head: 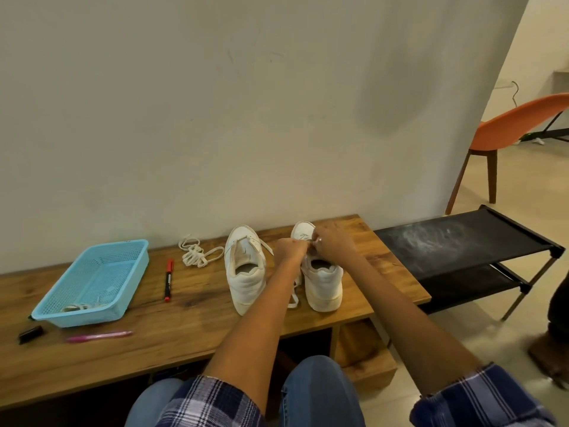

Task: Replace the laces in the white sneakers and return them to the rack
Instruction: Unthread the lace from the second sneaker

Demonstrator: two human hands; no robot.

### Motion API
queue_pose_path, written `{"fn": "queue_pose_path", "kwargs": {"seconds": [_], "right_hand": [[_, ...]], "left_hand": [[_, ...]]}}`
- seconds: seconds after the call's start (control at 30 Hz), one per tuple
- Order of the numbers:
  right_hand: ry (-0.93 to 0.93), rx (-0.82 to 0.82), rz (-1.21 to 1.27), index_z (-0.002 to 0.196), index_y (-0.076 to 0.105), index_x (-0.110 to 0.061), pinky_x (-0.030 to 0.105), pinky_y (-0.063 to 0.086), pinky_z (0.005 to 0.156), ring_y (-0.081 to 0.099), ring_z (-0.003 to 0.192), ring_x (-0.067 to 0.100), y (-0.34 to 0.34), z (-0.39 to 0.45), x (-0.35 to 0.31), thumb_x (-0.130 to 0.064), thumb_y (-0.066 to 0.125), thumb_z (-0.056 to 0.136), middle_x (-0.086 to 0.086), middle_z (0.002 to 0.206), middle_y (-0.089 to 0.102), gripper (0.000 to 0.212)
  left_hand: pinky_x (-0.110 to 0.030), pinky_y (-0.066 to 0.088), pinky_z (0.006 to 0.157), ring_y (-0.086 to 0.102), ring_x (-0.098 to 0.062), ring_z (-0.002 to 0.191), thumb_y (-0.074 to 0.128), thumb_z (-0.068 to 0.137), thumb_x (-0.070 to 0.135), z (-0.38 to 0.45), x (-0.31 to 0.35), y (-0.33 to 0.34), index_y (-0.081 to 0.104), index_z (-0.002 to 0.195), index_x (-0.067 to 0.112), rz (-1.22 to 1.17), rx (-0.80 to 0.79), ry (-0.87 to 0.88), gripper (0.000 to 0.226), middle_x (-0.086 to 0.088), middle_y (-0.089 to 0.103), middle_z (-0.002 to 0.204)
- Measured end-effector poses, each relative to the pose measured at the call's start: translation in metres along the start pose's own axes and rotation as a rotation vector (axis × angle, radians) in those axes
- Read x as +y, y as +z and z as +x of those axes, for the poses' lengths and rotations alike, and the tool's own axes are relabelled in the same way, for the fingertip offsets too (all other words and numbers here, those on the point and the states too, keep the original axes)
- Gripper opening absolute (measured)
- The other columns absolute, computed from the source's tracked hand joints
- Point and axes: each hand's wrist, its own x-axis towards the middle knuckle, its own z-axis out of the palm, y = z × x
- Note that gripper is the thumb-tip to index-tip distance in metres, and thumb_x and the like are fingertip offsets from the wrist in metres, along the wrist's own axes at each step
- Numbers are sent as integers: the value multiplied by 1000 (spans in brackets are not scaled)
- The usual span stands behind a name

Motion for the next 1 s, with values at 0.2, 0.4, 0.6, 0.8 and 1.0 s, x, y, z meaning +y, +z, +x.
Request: {"fn": "queue_pose_path", "kwargs": {"seconds": [0.2,0.4,0.6,0.8,1.0], "right_hand": [[381,421,667,99,64,3,30,37,79,54,94,26,-4,0,7,-12,49,93,20,104,65,22],[-48,-14,-119,115,58,-13,34,37,94,43,117,27,-1,-8,-4,-32,43,97,13,122,52,31],[313,462,552,82,63,-5,39,42,76,51,87,29,-13,-8,8,-14,42,94,17,87,56,25],[-49,42,-37,120,58,-17,38,33,101,38,127,28,-15,-7,7,-35,47,95,9,131,48,32],[219,119,605,99,64,0,26,38,70,49,82,21,-20,-8,-1,-13,32,101,7,82,55,34]], "left_hand": [[-32,57,64,61,-22,61,71,80,23,2,-1,-3,69,96,1,-32,-28,-52,27,-8,64,69],[-32,56,69,64,-23,66,70,81,21,3,3,-4,68,99,-1,-51,-30,-89,29,-11,67,76],[-36,57,81,61,-22,81,72,80,11,10,2,-4,62,109,-2,-97,-81,-96,34,-12,66,99],[-37,56,80,63,-26,81,66,82,7,3,4,-6,62,111,-4,-91,-98,-105,31,-15,67,96],[-35,57,80,64,-24,84,68,83,11,0,3,-7,59,115,-1,-93,-103,-103,36,-12,66,96]]}}
